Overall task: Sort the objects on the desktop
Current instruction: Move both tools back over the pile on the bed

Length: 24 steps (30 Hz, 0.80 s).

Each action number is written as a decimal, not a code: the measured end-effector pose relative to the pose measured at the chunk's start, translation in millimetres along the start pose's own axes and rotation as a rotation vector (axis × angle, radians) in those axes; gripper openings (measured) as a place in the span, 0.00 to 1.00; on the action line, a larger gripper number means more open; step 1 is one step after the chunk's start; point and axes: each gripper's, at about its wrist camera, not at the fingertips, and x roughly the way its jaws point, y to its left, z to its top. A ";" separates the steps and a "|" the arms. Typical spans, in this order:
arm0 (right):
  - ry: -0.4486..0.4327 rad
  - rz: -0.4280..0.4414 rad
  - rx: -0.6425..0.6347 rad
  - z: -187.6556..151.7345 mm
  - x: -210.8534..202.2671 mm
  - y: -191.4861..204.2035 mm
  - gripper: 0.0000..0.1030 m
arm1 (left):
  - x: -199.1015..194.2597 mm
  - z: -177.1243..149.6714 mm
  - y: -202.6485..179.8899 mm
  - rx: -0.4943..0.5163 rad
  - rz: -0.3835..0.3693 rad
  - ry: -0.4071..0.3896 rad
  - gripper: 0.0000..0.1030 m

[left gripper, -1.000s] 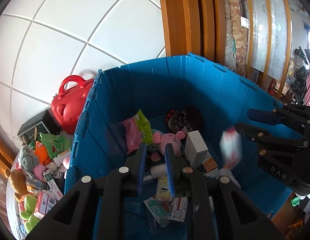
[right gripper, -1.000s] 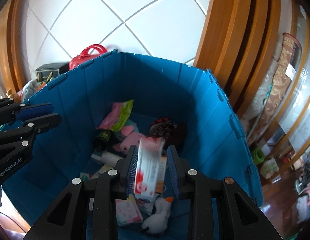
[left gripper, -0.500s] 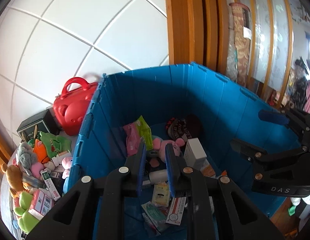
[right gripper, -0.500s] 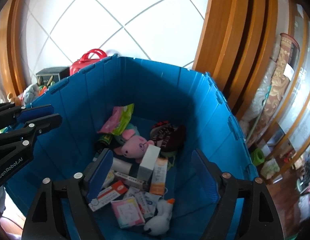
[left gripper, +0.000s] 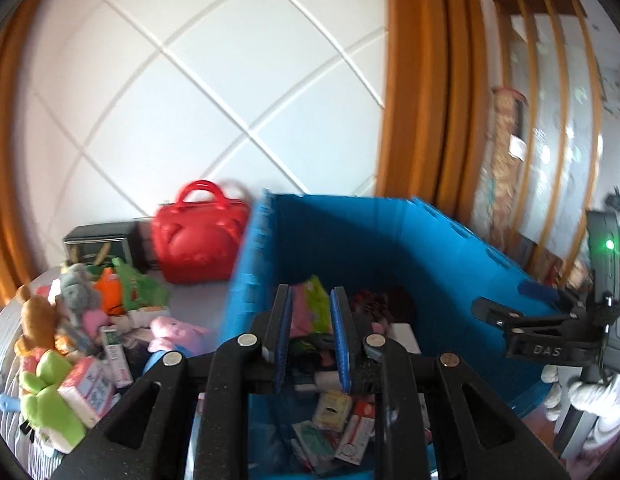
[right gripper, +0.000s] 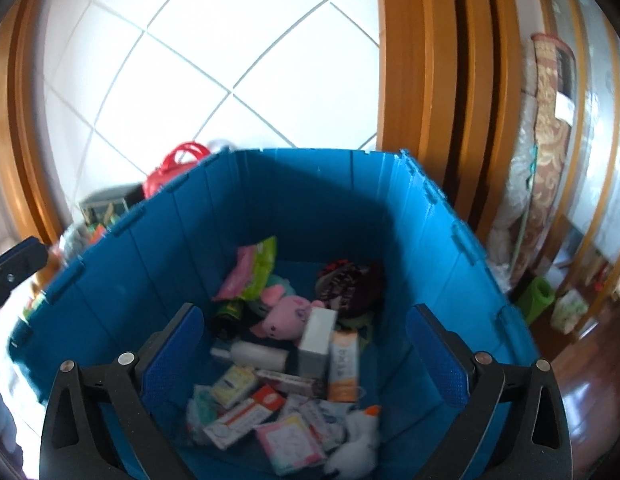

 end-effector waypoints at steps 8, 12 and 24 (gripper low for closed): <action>-0.170 0.148 -0.022 14.7 -37.3 55.1 1.00 | -27.1 -9.1 76.6 -0.104 0.210 0.001 0.32; -0.213 0.229 -0.067 21.7 -49.8 103.1 1.00 | -39.4 -22.4 129.4 -0.165 0.340 0.028 0.66; -0.074 0.443 -0.247 -0.4 -12.3 317.5 1.00 | -88.1 -97.1 319.9 -0.295 0.566 0.170 0.66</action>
